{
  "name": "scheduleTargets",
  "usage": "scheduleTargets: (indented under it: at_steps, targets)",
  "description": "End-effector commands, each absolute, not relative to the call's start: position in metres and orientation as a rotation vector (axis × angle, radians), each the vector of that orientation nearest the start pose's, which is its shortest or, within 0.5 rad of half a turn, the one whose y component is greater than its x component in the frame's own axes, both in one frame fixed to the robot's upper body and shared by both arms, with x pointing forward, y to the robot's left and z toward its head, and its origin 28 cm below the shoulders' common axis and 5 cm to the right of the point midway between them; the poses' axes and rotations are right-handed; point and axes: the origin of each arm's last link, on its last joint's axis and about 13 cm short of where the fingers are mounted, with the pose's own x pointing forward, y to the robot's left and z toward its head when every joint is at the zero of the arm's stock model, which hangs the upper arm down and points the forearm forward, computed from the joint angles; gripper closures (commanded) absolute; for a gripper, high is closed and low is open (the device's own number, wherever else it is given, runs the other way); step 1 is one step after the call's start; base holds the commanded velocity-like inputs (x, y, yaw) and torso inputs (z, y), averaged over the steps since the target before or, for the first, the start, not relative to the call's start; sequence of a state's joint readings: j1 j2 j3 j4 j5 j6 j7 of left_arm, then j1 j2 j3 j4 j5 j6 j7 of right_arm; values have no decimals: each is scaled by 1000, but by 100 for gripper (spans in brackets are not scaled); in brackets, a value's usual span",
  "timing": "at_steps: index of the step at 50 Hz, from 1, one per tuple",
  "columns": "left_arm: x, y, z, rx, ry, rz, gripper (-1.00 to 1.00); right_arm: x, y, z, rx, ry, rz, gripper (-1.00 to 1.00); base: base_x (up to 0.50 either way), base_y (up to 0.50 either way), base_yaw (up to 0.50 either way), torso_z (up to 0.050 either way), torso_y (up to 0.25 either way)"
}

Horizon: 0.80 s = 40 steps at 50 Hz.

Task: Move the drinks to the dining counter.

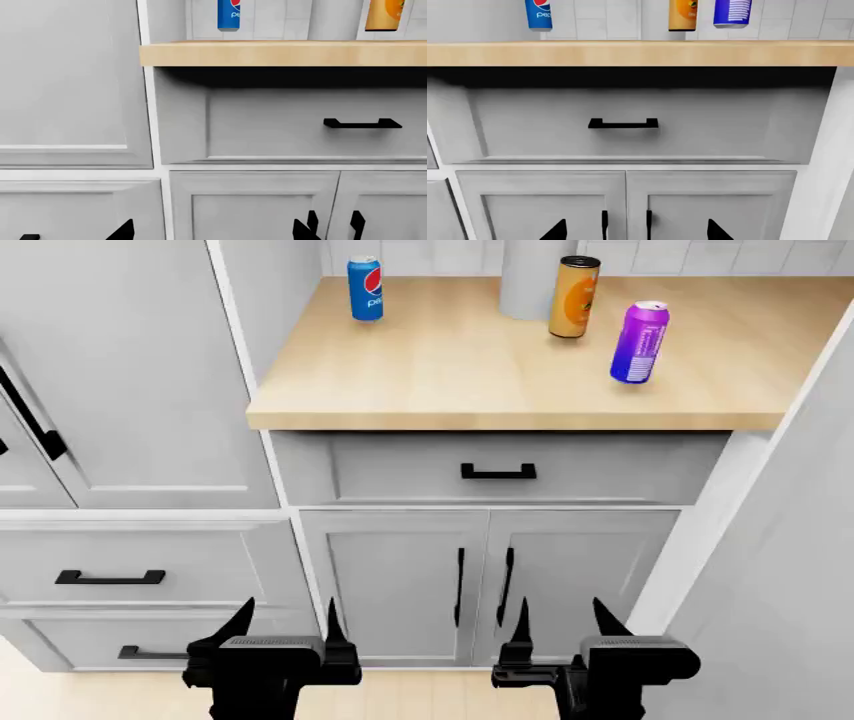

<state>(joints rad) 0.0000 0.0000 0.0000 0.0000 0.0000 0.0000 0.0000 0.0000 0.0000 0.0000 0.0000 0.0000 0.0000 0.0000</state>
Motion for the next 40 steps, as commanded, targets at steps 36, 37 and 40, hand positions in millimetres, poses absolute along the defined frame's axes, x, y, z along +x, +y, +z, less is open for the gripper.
scheduleTargets:
  at_steps: [36, 37, 40]
  targets:
    - [367, 177, 319, 123, -423, -12, -100, 366, -99, 295, -21, -348, 28, -100, 0, 0, 0, 0, 0]
    - [365, 177, 325, 96, -432, -20, -100, 365, -99, 302, -21, -367, 28, -100, 0, 0, 0, 0, 0]
    - [352, 175, 354, 85, -493, -42, -100, 353, -94, 329, -66, -410, 52, -100, 0, 0, 0, 0, 0]
